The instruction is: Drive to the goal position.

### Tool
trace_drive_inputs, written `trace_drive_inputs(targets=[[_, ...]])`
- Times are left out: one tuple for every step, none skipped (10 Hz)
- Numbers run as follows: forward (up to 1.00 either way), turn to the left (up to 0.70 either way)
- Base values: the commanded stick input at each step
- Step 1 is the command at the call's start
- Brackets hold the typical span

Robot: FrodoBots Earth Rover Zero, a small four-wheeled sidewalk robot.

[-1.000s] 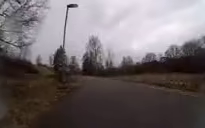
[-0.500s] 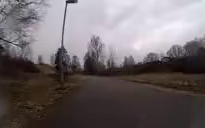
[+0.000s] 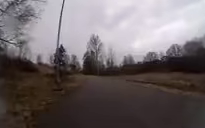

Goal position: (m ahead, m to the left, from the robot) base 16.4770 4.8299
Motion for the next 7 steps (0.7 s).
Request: trace_drive_inputs(targets=[[0.7,0.0],[0.7,0.0],[0.7,0.0],[0.7,0.0],[0.7,0.0],[0.7,0.0],[0.7,0.0]])
